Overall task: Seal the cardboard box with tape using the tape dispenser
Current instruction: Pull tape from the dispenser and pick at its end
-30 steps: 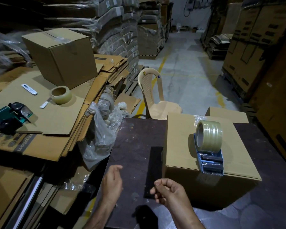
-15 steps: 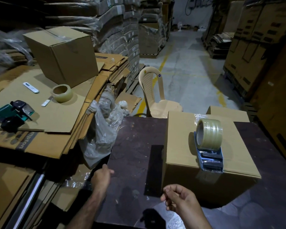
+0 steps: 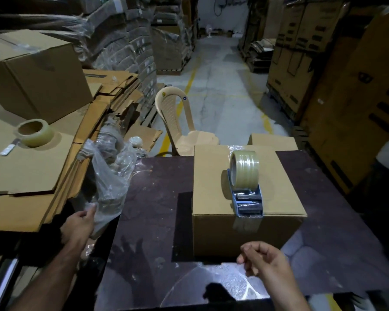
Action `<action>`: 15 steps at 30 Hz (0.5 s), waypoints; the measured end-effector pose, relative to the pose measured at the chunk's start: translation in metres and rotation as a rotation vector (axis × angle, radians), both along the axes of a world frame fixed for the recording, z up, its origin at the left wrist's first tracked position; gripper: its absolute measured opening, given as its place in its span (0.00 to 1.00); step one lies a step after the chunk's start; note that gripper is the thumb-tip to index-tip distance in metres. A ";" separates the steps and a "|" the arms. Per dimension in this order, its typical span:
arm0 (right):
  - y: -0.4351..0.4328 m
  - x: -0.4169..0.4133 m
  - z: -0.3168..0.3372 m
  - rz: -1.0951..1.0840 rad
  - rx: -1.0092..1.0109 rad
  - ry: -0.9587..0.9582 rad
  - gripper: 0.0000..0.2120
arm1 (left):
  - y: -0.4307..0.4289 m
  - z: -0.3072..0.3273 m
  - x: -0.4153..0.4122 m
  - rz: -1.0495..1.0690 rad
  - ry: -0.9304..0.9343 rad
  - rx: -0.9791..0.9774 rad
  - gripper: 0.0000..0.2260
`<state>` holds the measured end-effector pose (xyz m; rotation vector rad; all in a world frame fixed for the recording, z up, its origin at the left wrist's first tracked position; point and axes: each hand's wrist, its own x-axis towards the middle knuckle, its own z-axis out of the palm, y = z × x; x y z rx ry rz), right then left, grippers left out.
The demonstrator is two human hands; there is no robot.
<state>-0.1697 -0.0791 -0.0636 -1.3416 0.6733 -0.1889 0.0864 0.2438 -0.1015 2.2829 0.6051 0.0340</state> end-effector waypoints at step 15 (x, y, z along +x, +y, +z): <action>-0.034 0.014 0.005 -0.112 -0.261 0.047 0.06 | -0.217 0.058 -0.167 -0.844 -0.226 -0.386 0.05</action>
